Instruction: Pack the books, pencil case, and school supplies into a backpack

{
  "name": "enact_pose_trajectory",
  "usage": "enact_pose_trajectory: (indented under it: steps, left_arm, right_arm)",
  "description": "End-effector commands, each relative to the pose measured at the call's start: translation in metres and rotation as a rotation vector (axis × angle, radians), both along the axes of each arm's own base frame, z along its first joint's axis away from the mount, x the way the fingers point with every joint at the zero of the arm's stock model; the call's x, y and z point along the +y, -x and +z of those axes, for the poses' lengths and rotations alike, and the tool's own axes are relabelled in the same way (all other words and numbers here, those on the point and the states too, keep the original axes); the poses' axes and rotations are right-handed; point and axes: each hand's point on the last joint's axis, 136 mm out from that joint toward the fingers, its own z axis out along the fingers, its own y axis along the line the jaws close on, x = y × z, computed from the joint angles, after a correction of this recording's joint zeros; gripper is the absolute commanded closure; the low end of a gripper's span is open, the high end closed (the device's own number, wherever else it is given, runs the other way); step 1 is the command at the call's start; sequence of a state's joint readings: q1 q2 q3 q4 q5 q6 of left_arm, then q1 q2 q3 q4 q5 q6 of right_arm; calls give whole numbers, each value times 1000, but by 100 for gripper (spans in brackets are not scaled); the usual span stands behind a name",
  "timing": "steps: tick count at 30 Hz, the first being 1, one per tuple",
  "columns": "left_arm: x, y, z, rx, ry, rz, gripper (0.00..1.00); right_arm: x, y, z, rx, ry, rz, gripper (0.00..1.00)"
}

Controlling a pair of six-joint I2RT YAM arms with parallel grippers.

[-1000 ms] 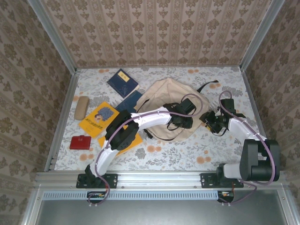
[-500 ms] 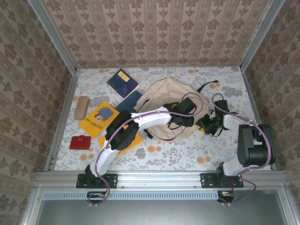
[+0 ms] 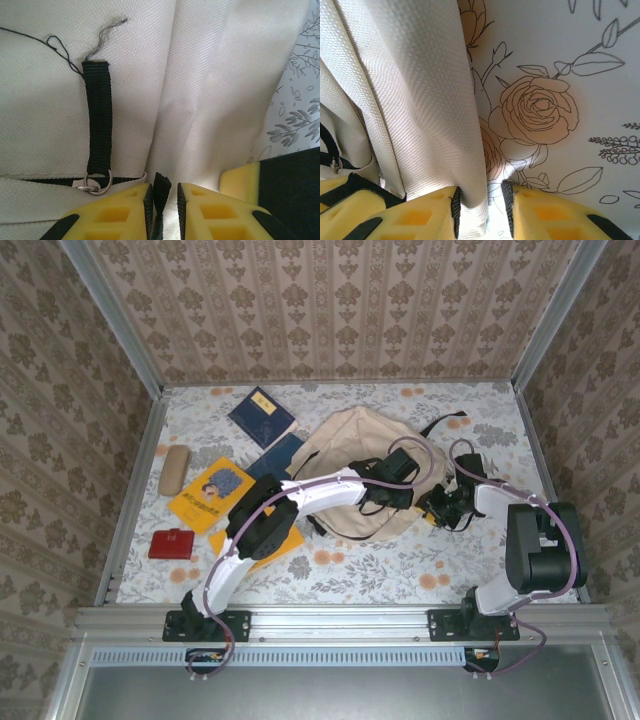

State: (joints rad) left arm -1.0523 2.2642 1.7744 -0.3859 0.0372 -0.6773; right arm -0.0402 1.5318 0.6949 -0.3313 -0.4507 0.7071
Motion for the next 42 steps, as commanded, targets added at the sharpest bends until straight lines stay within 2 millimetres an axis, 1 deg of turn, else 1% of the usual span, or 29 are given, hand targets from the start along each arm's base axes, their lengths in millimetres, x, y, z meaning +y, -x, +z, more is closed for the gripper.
enact_pose_trajectory:
  steps: [1,4,5,8,10,11,12,16,20,23,26,34,39,42]
  left_arm:
    - [1,-8,-11,-3,-27,2,79]
    - [3,-10,-16,2,-42,7,82]
    - [3,-10,-17,3,-45,8,85]
    - [4,-10,-11,-8,-42,3,93]
    - [5,-12,-1,-23,-34,1,99]
    - [6,-12,7,-29,-25,-1,100]
    - [7,-11,13,-35,-18,-6,100]
    - [14,-4,44,-59,17,-41,100]
    - [31,9,58,-64,19,-67,100]
    - [42,21,61,-49,31,-89,100]
    - [51,33,59,-22,42,-98,100]
    - [87,48,58,-3,-24,-88,100]
    - [116,66,50,42,-71,-87,100]
    - [134,70,47,57,-84,-72,100]
  right_arm:
    - [0,-6,0,-5,8,6,65]
    - [0,-6,-1,-1,10,4,65]
    - [-1,-7,-1,-1,13,2,66]
    - [-3,-7,-2,-1,28,-5,70]
    - [-6,-7,-2,0,45,-14,76]
    - [-8,-8,-2,-1,54,-19,80]
    - [-9,-9,-1,-4,58,-25,84]
    - [-12,-13,0,-10,74,-54,92]
    - [-16,-19,5,-30,92,-95,99]
    - [-19,-22,9,-42,102,-125,100]
    - [-22,-23,11,-45,114,-152,100]
    - [-31,-21,6,-20,155,-201,100]
    - [-39,-19,2,-6,201,-213,100]
    - [-43,-22,0,-1,227,-216,100]
